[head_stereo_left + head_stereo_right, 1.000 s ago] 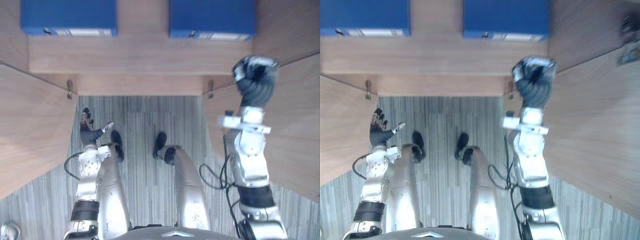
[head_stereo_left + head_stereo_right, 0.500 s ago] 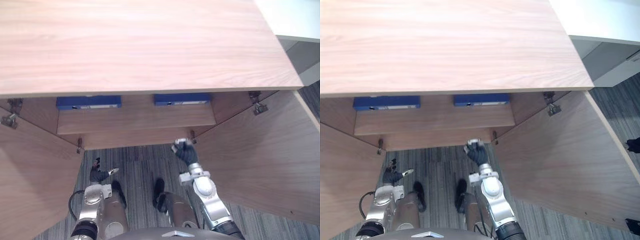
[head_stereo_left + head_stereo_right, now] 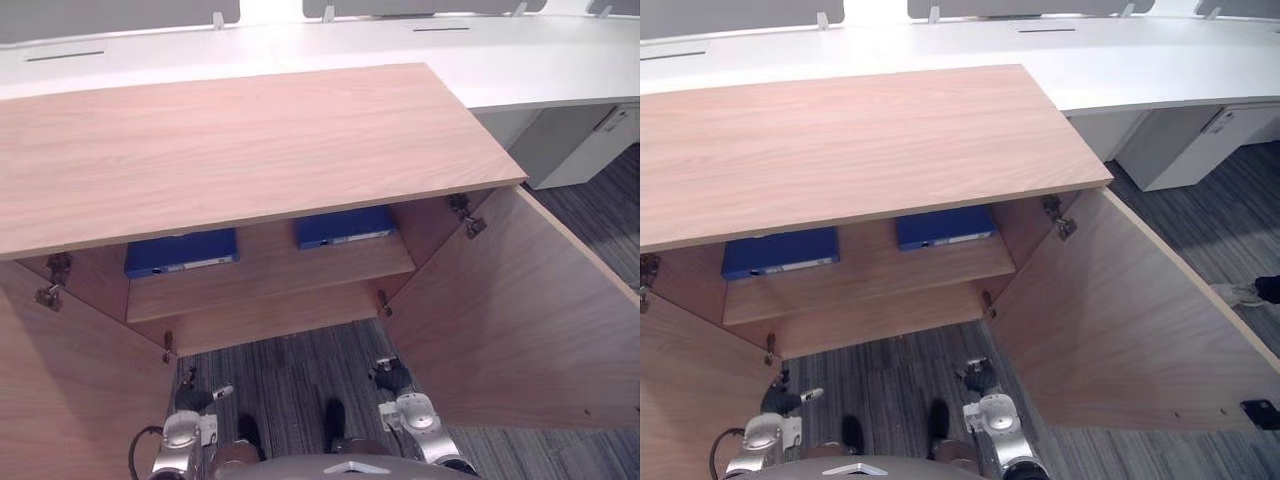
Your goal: Walk over to the cabinet, pick up the folder, carry it to the office cabinet, place the folder inside the office cabinet, then close the office cabinet door
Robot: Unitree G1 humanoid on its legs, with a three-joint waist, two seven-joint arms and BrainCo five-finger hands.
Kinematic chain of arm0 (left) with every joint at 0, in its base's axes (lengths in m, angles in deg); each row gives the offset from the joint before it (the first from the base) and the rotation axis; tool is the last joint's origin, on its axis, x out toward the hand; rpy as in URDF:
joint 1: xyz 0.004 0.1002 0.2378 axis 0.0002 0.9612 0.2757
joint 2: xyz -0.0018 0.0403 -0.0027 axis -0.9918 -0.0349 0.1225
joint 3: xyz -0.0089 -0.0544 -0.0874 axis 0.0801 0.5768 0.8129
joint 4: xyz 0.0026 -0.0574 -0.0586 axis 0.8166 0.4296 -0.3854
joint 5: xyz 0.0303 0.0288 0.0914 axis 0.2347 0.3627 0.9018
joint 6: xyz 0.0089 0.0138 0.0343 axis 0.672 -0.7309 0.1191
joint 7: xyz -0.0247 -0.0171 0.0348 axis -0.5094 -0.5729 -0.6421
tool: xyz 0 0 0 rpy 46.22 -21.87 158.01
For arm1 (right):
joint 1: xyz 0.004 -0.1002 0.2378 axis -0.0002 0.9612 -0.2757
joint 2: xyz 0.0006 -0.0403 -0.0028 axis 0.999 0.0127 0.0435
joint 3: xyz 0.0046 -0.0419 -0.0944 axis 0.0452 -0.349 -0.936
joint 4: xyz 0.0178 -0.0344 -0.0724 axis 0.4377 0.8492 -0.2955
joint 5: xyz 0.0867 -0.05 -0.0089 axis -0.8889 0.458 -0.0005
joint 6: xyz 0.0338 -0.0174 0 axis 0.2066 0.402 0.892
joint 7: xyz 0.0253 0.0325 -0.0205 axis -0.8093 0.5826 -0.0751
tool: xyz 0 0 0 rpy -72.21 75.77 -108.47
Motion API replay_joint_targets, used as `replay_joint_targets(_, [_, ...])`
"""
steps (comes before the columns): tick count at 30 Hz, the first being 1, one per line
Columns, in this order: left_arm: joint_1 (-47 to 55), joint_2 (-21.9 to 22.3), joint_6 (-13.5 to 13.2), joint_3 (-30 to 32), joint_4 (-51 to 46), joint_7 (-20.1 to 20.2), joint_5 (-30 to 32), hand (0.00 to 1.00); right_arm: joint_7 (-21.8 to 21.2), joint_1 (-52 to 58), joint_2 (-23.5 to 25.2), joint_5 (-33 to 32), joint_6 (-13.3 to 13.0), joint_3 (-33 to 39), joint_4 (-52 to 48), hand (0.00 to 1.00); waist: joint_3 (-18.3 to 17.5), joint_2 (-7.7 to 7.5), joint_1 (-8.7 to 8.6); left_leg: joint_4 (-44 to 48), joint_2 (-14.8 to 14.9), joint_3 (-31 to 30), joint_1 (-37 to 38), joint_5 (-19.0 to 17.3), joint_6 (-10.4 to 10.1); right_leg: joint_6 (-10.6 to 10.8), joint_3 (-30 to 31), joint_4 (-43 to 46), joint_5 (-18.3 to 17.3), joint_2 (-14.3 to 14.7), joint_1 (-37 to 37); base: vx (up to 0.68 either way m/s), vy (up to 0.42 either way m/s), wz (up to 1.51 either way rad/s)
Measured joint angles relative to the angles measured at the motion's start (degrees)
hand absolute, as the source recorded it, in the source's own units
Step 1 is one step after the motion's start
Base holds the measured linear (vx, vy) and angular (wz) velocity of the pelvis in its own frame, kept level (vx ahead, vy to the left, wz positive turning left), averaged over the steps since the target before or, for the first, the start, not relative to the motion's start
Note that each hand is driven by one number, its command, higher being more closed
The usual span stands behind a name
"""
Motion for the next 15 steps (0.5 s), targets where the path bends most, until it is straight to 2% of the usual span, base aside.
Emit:
replay_joint_targets(4, [0.07,0.00,0.60,-0.01,1.72,0.80,1.30,0.00,0.84,0.79,0.30,-0.23,1.23,3.69,4.39,0.00,-0.88,0.00,-0.85,-5.87,-1.60,-1.06,3.18,2.60,0.21,0.24,0.56,-0.83,0.06,-0.23,0.78,-0.01,0.044,-0.07])
replay_joint_targets(15, [0.07,-0.07,2.05,-0.03,4.72,1.26,2.13,0.00,2.30,1.70,1.59,-3.46,3.31,12.16,11.67,0.00,-2.14,0.48,-1.40,-5.89,-3.22,-1.33,4.99,1.66,1.40,1.53,0.90,-0.54,0.11,-1.12,2.65,0.04,0.032,0.00])
